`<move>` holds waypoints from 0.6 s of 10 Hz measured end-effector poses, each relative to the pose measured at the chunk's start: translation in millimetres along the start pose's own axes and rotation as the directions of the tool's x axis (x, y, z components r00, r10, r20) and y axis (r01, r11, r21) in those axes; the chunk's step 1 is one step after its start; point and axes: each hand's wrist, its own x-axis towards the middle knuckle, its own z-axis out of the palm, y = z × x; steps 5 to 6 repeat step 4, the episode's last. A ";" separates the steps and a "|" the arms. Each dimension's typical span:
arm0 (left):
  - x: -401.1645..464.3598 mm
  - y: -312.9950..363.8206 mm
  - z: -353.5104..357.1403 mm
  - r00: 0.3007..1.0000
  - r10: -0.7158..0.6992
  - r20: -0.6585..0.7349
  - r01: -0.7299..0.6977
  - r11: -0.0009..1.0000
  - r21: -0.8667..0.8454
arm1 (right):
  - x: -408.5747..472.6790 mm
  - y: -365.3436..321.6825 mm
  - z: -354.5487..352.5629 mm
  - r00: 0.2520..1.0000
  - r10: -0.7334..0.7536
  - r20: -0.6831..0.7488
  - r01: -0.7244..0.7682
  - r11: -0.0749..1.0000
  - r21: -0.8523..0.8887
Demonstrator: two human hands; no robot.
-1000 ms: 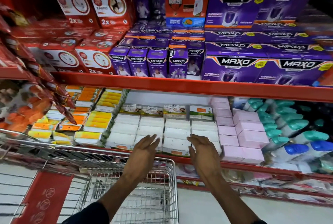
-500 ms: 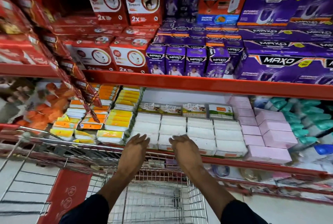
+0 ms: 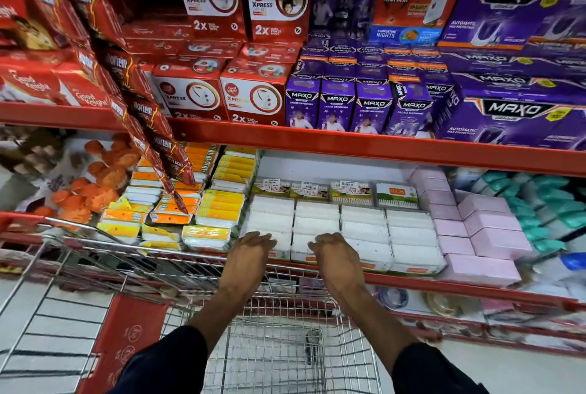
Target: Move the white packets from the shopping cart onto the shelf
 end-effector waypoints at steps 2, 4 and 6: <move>-7.7 8.2 -11.4 0.998 0.015 0.060 -0.013 0.999 -0.036 | -4.0 -3.9 -7.0 1.000 -0.019 -0.007 0.019 1.000 -0.011; -14.3 22.5 -54.3 0.971 0.096 -0.218 -0.102 0.995 -0.014 | -15.9 -17.2 -53.5 0.936 -0.076 -0.345 0.094 0.995 0.036; -14.3 22.5 -54.3 0.971 0.096 -0.218 -0.102 0.995 -0.014 | -15.9 -17.2 -53.5 0.936 -0.076 -0.345 0.094 0.995 0.036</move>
